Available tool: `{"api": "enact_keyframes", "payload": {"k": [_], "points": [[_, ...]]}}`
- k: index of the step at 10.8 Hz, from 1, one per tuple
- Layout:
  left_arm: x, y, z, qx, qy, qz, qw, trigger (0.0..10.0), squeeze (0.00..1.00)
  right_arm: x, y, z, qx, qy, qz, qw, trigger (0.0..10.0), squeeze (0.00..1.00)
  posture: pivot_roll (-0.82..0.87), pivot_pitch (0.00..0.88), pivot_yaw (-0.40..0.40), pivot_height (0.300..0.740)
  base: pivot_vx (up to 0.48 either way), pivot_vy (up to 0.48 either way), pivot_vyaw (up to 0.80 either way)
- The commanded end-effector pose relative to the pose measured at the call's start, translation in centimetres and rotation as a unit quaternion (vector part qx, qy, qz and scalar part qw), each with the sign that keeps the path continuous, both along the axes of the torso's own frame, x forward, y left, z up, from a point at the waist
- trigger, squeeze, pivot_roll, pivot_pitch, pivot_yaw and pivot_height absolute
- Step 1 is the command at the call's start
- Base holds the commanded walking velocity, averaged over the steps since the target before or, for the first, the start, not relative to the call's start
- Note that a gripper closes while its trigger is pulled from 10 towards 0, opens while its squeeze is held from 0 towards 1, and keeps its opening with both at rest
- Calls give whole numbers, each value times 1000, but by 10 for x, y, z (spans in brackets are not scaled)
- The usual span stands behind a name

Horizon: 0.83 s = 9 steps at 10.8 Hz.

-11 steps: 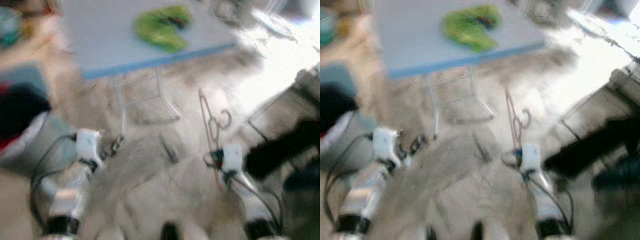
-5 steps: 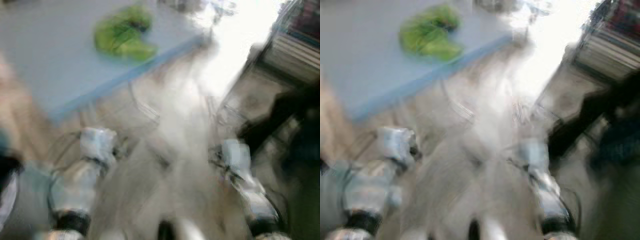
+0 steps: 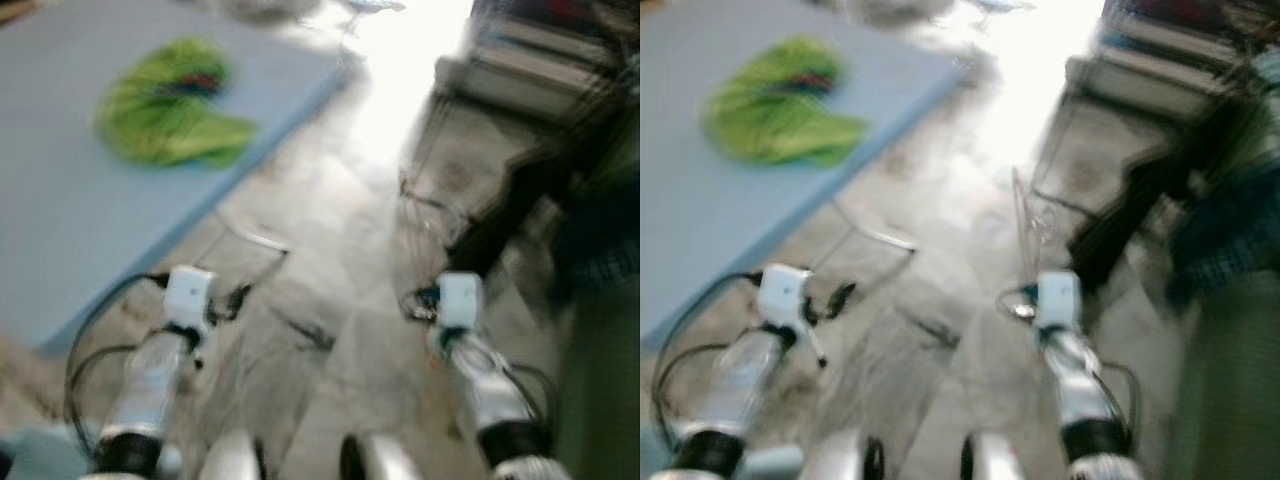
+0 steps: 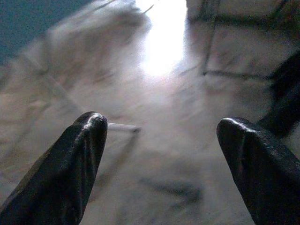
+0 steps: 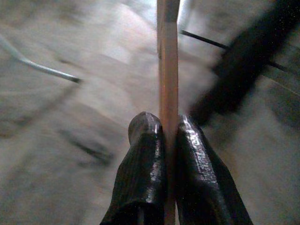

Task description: Hang hanger

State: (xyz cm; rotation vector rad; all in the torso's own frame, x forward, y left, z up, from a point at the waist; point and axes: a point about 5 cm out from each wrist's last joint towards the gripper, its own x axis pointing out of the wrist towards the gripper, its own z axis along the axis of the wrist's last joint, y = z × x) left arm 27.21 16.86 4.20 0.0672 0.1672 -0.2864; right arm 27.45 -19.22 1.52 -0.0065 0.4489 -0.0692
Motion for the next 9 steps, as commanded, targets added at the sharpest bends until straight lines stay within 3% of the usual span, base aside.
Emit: {"api": "enact_keyframes", "payload": {"k": [1, 3, 5, 6, 9], "points": [[-9, 17, -7, 6, 16, 31, 999, 10000, 0, -5, 1, -5, 10, 3, -18, 1000, 10000, 0, 59, 113, -13, 740, 0, 0, -800], [-9, 15, -11, 6, 21, 37, 999, 10000, 0, -15, -6, -8, 11, -7, -47, 999, 10000, 0, -4, 105, 49, 740, 0, 0, -400], [-9, 1, -13, -18, 24, 8, 1000, 10000, 0, -29, -15, -13, 8, 1, -71, 997, 10000, 0, -19, 89, 27, 740, 137, 0, -400], [-9, -1, -14, -28, 23, 13, 999, 10000, 0, -28, -14, -15, 5, 5, -54, 999, 10000, 0, -6, 74, 0, 740, 289, 382, -800], [-12, -4, -18, -41, 25, 32, 998, 10000, 0, -7, -7, -5, 3, -4, -18, 1000, 10000, 0, 21, 46, -40, 740, 292, 380, 0]]}}
